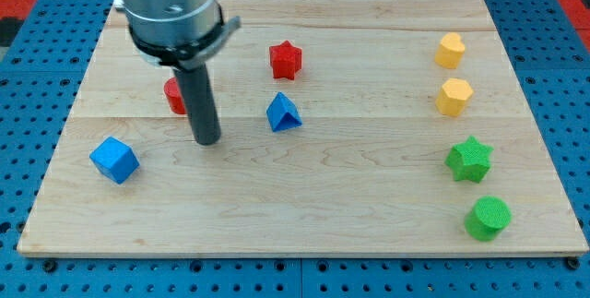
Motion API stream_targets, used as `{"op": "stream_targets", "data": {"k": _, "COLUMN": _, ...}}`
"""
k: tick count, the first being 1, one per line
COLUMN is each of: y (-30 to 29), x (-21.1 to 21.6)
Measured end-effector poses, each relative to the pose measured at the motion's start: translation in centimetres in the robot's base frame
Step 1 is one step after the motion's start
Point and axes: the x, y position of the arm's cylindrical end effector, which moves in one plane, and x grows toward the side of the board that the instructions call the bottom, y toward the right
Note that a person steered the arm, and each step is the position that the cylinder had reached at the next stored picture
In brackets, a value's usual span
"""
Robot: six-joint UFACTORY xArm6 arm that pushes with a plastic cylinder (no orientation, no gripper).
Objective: Push red circle parallel to the green star
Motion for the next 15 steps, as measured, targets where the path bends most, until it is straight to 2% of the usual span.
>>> {"op": "stream_targets", "data": {"k": 2, "y": 3.8, "x": -5.4}}
{"op": "stream_targets", "data": {"k": 3, "y": -4.2, "x": -7.1}}
{"op": "stream_targets", "data": {"k": 5, "y": -10.9, "x": -10.3}}
{"op": "stream_targets", "data": {"k": 6, "y": -14.8, "x": -9.6}}
{"op": "stream_targets", "data": {"k": 7, "y": -12.2, "x": -6.3}}
{"op": "stream_targets", "data": {"k": 8, "y": -9.7, "x": -5.4}}
{"op": "stream_targets", "data": {"k": 10, "y": -4.5, "x": -5.3}}
{"op": "stream_targets", "data": {"k": 15, "y": 1.2, "x": -3.1}}
